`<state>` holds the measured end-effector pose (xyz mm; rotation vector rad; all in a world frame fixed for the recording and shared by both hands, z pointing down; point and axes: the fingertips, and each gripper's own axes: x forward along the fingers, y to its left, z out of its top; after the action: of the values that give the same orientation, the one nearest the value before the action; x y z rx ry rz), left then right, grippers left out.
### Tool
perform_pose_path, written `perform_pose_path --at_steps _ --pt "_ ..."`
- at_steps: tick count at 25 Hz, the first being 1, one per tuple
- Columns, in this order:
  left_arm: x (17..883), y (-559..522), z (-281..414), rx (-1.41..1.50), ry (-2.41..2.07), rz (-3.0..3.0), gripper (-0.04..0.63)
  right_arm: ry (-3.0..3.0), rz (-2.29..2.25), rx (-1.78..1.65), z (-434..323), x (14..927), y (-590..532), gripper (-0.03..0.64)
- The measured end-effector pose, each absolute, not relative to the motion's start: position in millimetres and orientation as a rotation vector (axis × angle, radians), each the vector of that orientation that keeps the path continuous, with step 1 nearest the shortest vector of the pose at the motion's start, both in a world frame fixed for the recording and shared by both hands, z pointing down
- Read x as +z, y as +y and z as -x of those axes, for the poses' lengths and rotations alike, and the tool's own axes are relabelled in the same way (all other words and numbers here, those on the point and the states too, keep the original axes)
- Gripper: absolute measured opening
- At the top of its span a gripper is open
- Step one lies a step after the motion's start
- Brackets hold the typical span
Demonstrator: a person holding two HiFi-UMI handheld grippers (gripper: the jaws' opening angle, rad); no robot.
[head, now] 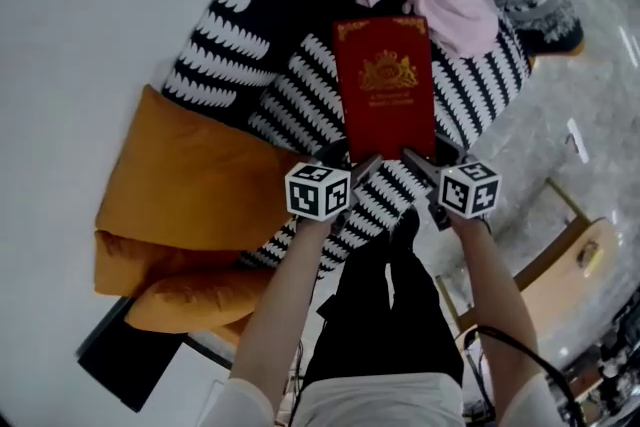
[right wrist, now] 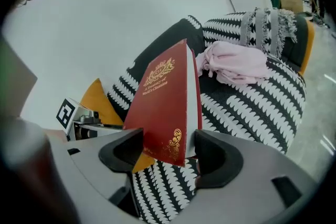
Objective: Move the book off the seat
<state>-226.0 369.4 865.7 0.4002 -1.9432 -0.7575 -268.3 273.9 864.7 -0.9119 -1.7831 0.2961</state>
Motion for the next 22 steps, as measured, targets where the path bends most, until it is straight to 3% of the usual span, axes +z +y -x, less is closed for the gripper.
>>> perform_pose_path --at_steps 22 --pt "646.6 306.2 222.6 -0.589 -2.033 -0.571 0.314 -1.987 0.878 0.336 251.5 645.7 204.7 0.324"
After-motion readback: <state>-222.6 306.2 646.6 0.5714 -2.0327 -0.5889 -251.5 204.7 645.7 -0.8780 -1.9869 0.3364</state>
